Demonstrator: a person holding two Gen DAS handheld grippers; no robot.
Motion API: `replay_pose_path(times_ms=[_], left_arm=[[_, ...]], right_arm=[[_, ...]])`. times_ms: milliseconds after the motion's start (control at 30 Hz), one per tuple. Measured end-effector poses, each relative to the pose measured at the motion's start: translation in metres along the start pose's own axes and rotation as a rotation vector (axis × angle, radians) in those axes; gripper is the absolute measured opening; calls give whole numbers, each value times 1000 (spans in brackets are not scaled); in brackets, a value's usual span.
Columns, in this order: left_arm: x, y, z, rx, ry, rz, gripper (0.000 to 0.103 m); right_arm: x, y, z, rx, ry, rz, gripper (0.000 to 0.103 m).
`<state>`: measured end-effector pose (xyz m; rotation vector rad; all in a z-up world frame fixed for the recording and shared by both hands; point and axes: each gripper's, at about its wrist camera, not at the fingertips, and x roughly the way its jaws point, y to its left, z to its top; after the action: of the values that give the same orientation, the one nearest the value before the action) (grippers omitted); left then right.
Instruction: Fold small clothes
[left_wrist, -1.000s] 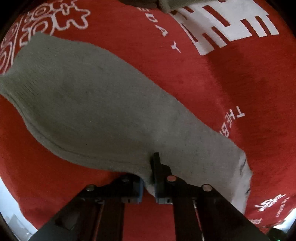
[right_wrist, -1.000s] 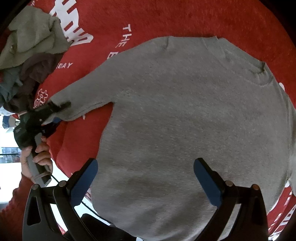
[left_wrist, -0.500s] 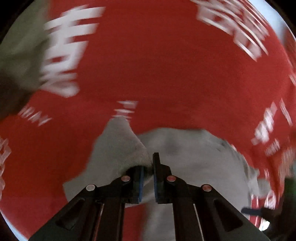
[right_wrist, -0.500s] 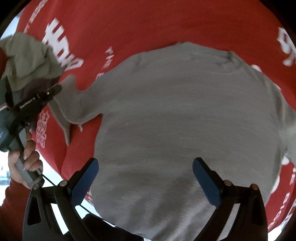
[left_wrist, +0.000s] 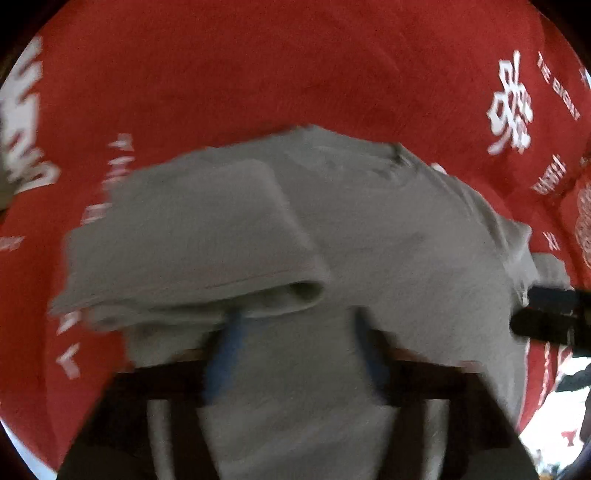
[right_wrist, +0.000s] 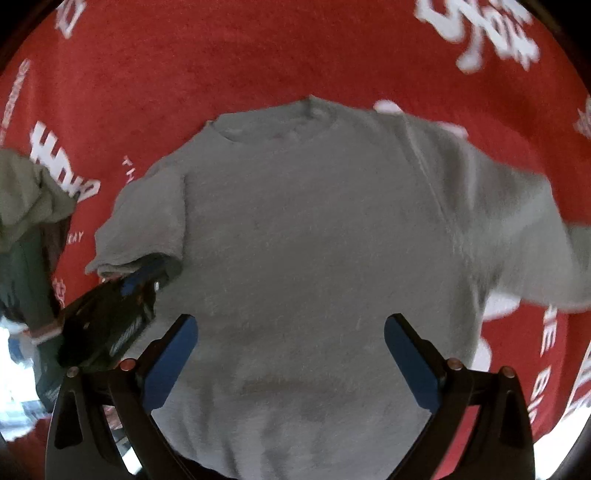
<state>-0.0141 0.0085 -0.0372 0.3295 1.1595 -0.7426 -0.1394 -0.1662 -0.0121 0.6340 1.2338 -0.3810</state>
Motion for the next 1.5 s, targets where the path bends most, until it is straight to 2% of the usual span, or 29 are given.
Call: replay_pose_path(times_ms=[100, 233, 300, 433, 533, 700, 767, 800, 833, 867, 1000, 1033, 1067, 1200, 1267, 1333, 1433, 1500], left_arm=[[-23, 27, -15, -10, 11, 61, 73], [-28, 78, -40, -154, 78, 157, 73], [-21, 100, -50, -234, 110, 173, 73], [-12, 127, -54, -368, 116, 145, 73], [-11, 134, -58, -394, 112, 127, 73], [-13, 135, -60, -380, 112, 124, 73], [-15, 136, -60, -391, 116, 120, 73], [-15, 137, -59, -395, 120, 121, 73], [-13, 138, -56, -400, 124, 124, 73], [-14, 137, -54, -404, 123, 128, 73], [-19, 127, -38, -386, 84, 127, 73], [-18, 122, -32, -367, 75, 135, 73], [-16, 116, -27, -343, 69, 145, 73], [0, 98, -12, -279, 63, 180, 73], [9, 97, -6, -269, 71, 232, 73], [13, 106, -6, -296, 78, 271, 73], [14, 126, -9, -356, 80, 280, 73], [13, 130, -11, -354, 82, 283, 81]], right_arm=[[-3, 33, 17, -138, -33, 24, 102], [10, 113, 38, -373, -60, 104, 102], [24, 152, 41, -500, -62, 129, 102], [65, 221, 34, -724, -43, 145, 102], [92, 241, 31, -777, -19, 124, 101], [116, 250, 34, -745, 10, 131, 99], [125, 261, 30, -782, 14, 107, 88], [130, 266, 28, -802, 7, 78, 62], [133, 267, 30, -797, 6, 75, 27], [134, 266, 34, -765, 12, 97, 25], [108, 222, 68, -450, -44, 219, 23], [96, 202, 74, -374, -62, 257, 13], [89, 191, 77, -338, -78, 271, 8], [41, 106, 85, -144, -180, 279, 8], [37, 69, 85, -67, -159, 290, 9], [41, 41, 80, -15, -130, 246, 9], [44, 13, 72, 54, -123, 244, 12], [50, -4, 67, 128, -121, 232, 12]])
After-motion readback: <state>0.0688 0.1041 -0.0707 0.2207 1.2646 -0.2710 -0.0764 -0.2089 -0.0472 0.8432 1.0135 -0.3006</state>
